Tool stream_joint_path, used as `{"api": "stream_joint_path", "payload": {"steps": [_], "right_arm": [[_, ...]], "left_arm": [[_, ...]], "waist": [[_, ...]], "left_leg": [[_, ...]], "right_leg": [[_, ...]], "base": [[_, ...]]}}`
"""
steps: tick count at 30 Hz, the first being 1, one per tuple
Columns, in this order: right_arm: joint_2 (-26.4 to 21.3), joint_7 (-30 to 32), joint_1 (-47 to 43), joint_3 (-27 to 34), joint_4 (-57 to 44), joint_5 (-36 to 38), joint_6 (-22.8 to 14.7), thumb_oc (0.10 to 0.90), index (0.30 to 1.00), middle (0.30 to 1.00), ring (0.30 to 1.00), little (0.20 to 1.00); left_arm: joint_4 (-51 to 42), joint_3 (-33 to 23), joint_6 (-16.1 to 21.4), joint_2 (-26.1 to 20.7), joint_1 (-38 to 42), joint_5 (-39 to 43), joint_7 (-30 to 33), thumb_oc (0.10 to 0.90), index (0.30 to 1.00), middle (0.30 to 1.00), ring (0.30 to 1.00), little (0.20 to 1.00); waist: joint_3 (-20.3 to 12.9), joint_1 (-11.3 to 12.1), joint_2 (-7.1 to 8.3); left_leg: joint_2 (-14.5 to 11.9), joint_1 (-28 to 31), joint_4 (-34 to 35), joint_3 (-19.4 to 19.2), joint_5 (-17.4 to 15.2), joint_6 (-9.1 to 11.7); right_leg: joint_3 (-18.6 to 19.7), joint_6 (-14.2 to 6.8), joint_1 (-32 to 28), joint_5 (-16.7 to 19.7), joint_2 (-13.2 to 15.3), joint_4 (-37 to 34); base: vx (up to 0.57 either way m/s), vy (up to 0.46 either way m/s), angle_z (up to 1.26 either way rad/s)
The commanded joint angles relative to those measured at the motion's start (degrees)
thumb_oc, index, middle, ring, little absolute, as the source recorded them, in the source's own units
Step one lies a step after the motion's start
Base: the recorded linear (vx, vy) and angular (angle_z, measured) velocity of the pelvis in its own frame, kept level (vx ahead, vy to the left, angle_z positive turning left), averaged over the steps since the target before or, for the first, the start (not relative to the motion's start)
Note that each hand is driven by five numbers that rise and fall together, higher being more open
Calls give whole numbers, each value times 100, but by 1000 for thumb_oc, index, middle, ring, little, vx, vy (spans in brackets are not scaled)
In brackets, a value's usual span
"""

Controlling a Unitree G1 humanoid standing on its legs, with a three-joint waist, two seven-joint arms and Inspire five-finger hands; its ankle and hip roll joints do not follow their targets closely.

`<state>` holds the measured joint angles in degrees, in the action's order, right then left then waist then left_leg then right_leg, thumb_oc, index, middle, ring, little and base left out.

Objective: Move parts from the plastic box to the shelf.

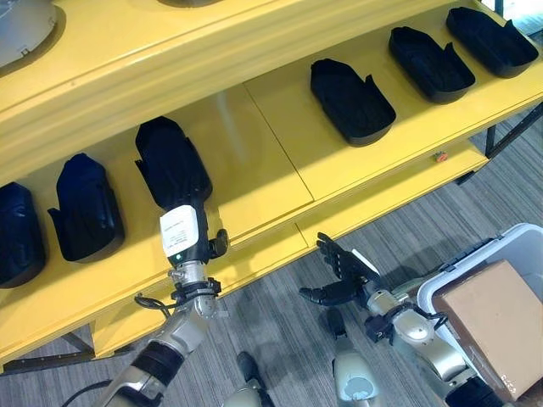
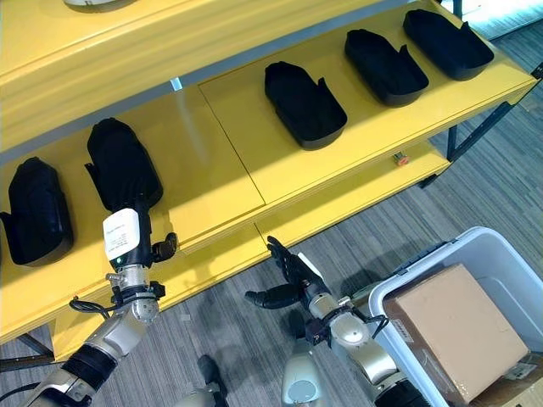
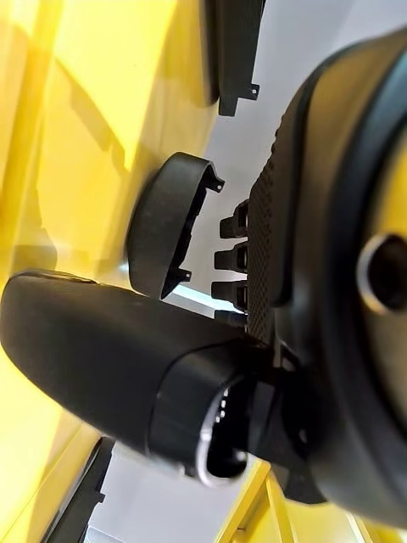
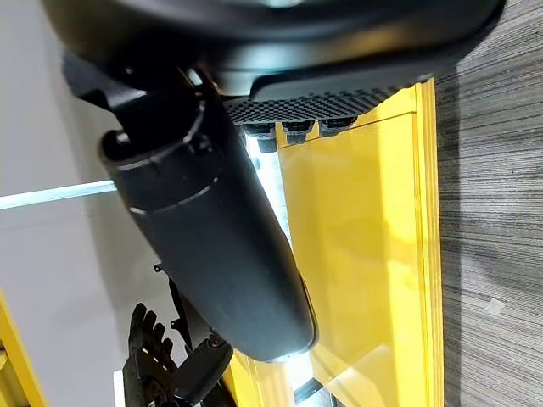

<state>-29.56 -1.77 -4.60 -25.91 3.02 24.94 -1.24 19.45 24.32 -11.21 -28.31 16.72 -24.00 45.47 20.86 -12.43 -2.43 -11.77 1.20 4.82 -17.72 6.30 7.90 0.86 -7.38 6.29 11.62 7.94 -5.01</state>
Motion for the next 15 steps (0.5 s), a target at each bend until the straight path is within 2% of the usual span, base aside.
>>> {"api": "stream_joint_path", "payload": {"steps": [1,3,5,9,15], "right_arm": [[272,-42,-149,121,-443,117,-533,900,1000,1000,1000,1000],[281,-42,-137,117,-425,119,-546,900,1000,1000,1000,1000],[312,-44,-100,117,-391,99,-579,900,1000,1000,1000,1000],[366,32,72,142,-381,89,-721,900,1000,1000,1000,1000],[456,162,271,331,-435,235,-887,900,1000,1000,1000,1000]], "left_arm": [[-203,-451,425,-371,272,-326,591,900,1000,1000,1000,1000],[-268,-516,715,-354,294,-364,894,900,1000,1000,1000,1000],[-416,-634,1169,-323,309,-500,1224,900,1000,1000,1000,1000],[-931,-931,1868,-281,189,-632,1317,900,1000,1000,1000,1000],[-1472,-1155,2300,-213,-159,-508,908,900,1000,1000,1000,1000]], "waist": [[-482,-7,212],[-501,-3,220],[-533,3,230],[-648,47,261],[-795,111,288]], "left_leg": [[-268,254,18,106,-306,40],[-272,262,18,106,-308,38],[-283,269,18,107,-310,36],[-289,327,18,135,-332,39],[-311,412,18,142,-361,46]], "right_leg": [[-90,-312,-348,-594,319,1],[-95,-307,-359,-599,320,1],[-101,-303,-378,-611,321,1],[-131,-306,-467,-632,320,1],[-181,-317,-594,-675,314,1]], "base": [[0,0,0],[0,0,0],[0,0,0],[37,-31,7],[21,-7,3]]}}
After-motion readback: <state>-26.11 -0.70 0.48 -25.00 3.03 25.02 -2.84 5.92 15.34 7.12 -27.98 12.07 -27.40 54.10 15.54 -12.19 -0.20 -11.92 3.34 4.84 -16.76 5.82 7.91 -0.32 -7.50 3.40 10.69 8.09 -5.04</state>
